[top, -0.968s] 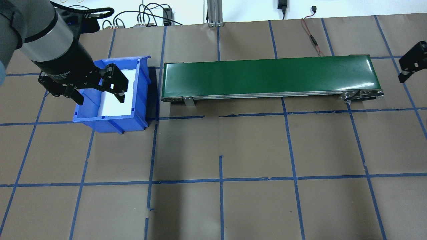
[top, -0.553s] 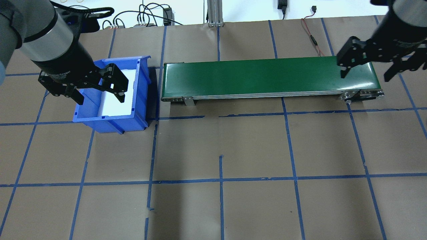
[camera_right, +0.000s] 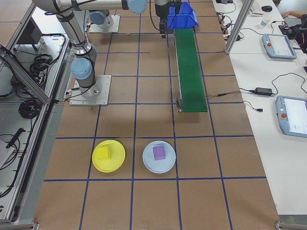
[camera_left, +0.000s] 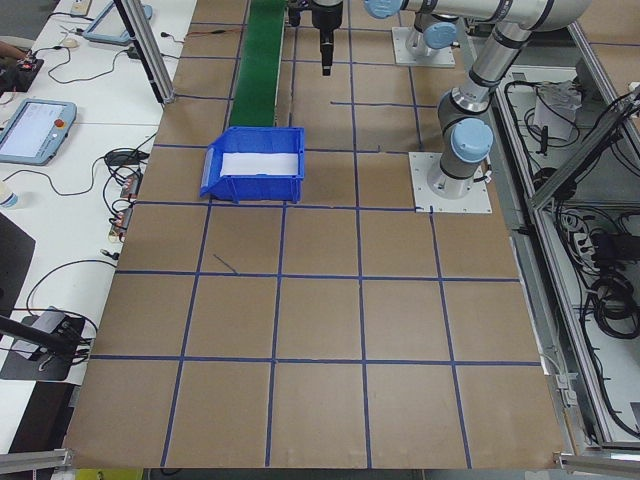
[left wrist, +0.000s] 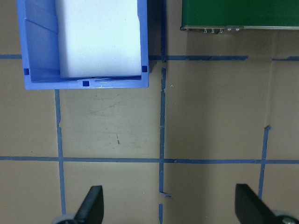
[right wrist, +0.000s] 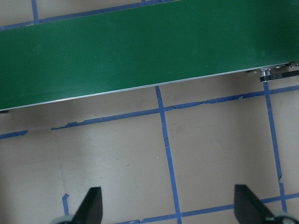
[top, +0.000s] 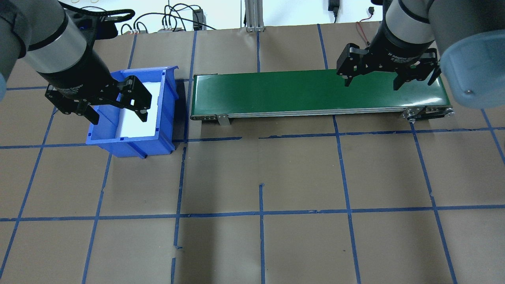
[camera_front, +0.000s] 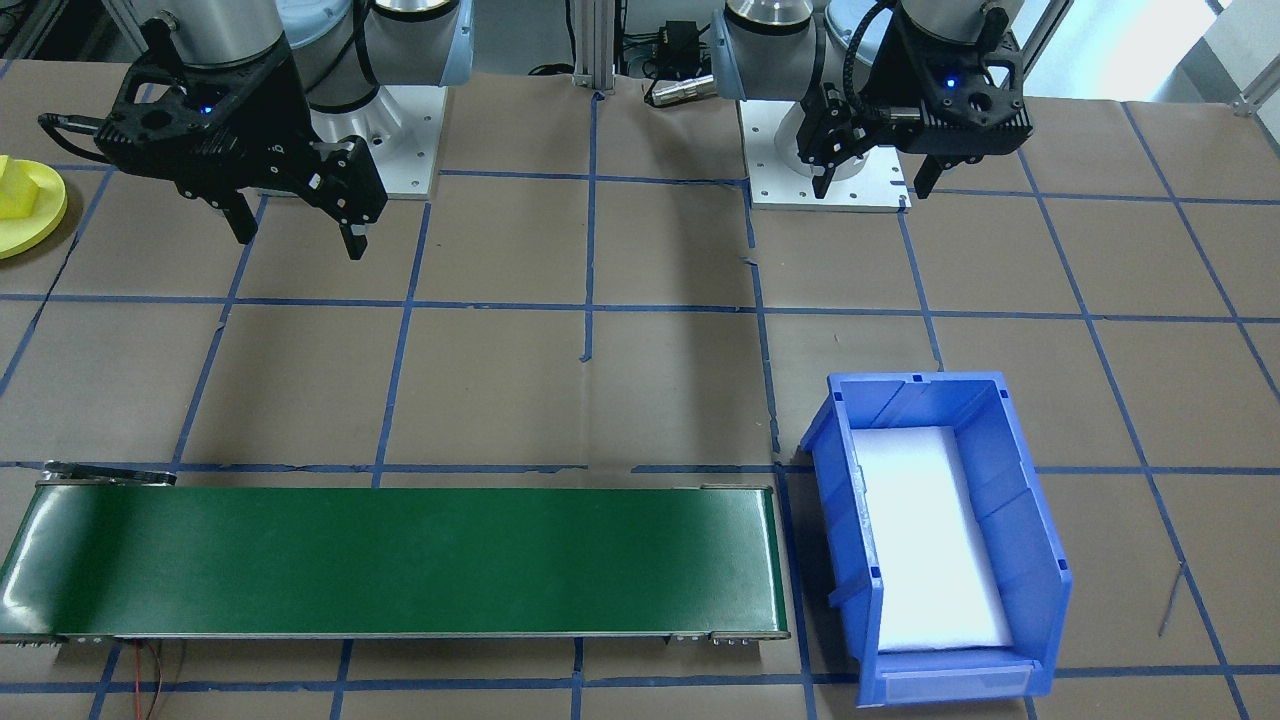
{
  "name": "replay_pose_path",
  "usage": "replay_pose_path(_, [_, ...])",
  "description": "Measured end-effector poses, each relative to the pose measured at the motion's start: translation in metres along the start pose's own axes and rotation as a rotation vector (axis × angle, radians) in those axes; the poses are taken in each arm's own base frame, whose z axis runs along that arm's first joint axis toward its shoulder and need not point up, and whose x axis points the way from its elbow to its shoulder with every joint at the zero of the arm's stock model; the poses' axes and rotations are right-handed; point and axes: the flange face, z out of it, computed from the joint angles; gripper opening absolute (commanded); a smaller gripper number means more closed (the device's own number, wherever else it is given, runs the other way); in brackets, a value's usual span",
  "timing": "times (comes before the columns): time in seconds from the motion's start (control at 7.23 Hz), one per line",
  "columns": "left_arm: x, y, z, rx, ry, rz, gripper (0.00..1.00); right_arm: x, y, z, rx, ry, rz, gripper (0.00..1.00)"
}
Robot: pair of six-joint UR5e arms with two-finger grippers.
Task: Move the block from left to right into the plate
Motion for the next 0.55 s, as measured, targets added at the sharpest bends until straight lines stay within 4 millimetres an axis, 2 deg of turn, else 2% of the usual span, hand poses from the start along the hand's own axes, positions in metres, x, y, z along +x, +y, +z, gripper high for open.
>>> replay_pose_path(0.28, [0.0002,0.0002,0.0006,-0.002,0.0,0.002,1.0,-0.0059,0.0016,0.0066,-0.077,-0.015,-0.028,1.0])
replay_pose_path(0.55, [0.0002,0.0003,0.0009,-0.003,-0.001,0.003,1.0,-0.0055,-0.0029,0.0051,-0.162,-0.002,-0.102,1.0])
